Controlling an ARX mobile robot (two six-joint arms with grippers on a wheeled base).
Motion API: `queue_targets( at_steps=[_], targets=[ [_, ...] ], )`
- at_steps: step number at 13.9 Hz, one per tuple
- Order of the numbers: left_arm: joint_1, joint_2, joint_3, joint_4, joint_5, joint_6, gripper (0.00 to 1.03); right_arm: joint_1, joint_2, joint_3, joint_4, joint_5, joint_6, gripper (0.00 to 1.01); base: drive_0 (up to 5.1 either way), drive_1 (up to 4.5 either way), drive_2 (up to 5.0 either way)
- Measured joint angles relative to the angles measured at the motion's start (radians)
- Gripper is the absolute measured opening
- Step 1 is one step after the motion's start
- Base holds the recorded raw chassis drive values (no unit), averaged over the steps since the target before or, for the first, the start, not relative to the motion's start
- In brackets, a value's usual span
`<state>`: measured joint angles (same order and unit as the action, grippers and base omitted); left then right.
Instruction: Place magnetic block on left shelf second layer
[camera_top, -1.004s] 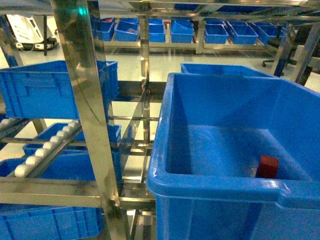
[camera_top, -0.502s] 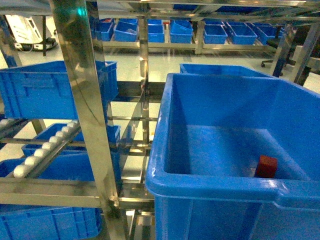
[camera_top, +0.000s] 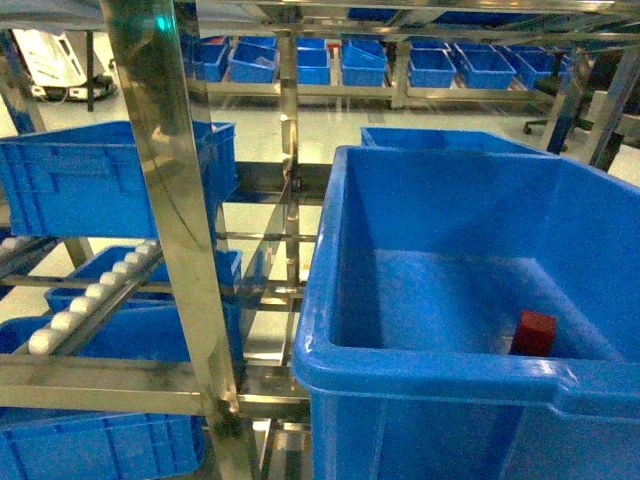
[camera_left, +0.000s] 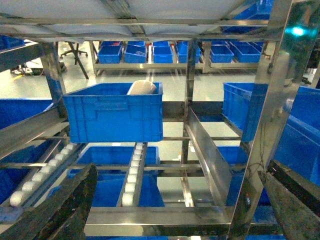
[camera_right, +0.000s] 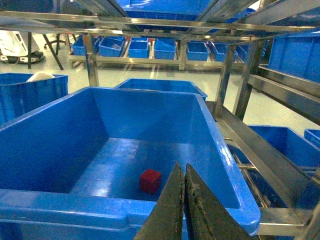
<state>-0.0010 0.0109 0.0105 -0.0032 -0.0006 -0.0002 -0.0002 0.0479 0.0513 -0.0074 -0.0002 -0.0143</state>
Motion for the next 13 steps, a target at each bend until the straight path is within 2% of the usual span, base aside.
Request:
queue_targets(
  at_steps=[5,6,13],
  targets=[
    [0.000,0.000,0.000,0.000,0.000,0.000,0.98,0.000,-0.042,-0.038,0.003,0.002,0.000,0.02,0.0,0.00,0.0],
    [0.000,0.000,0.000,0.000,0.000,0.000,0.98,0.000,-0.042,-0.038,0.004,0.002,0.000,0.05,0.0,0.00,0.0],
    [0.000,0.000,0.000,0.000,0.000,0.000,0.98,0.000,-0.042,-0.038,0.003,0.002,0.000,0.94,0.0,0.00,0.0]
  ],
)
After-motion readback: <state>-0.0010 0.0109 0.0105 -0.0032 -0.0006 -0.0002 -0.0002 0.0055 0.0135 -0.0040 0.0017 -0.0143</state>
